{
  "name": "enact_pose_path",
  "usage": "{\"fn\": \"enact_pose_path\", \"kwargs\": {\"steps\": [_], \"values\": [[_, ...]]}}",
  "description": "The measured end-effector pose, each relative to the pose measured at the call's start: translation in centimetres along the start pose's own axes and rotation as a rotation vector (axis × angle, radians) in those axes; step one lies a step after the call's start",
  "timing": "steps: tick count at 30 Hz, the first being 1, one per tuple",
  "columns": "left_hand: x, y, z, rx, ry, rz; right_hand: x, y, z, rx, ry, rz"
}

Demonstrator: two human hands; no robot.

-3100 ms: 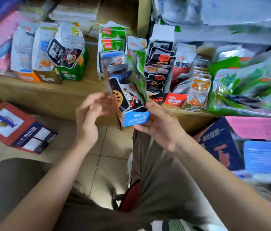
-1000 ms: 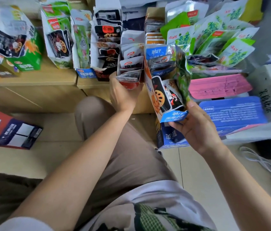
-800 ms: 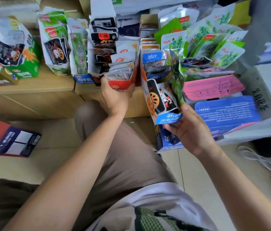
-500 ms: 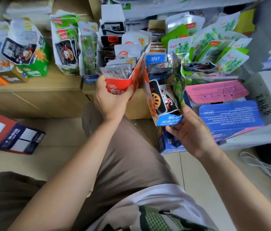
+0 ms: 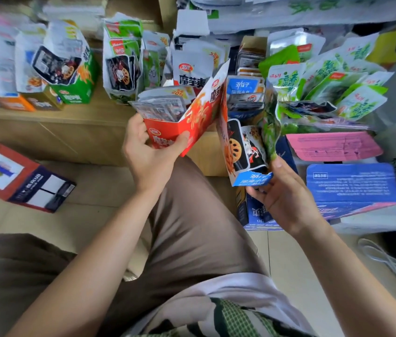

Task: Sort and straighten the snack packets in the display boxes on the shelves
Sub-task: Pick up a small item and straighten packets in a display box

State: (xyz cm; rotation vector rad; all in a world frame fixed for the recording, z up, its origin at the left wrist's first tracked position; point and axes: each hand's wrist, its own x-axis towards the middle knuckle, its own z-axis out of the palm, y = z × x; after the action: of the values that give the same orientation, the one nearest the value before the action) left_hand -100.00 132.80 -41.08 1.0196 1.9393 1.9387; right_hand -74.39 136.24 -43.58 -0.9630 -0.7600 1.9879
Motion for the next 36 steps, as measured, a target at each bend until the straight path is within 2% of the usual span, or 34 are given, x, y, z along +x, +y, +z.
{"fn": "enact_pose_path", "kwargs": {"steps": [9, 17, 22, 26, 27, 31, 36], "values": [[3.0, 1.3, -2.9, -0.09, 0.013, 0.013, 1.7, 0.4, 1.5, 0.044, 0.007, 0.047], [3.9, 0.7, -5.4, -0.035, 0.08, 0.012, 7.4, 2.5, 4.9, 0.117, 0.12, 0.026], [3.7, 0.0, -6.7, -0.002, 0.12, 0.013, 10.7, 2.9, 5.6, 0.114, 0.128, -0.025], [4.1, -0.7, -7.7, 0.01, 0.141, 0.008, 12.1, 3.8, 6.3, 0.052, 0.226, -0.119], [4.2, -0.8, -7.9, 0.017, 0.146, 0.013, 12.1, 4.4, 6.2, -0.003, 0.247, -0.154], [4.3, -1.3, -9.1, 0.043, 0.148, 0.034, 11.4, 6.7, 4.4, -0.575, 0.421, -0.351], [4.6, -2.0, -10.8, 0.071, 0.168, 0.026, 11.2, 6.7, 4.8, -0.718, 0.47, -0.44]]}}
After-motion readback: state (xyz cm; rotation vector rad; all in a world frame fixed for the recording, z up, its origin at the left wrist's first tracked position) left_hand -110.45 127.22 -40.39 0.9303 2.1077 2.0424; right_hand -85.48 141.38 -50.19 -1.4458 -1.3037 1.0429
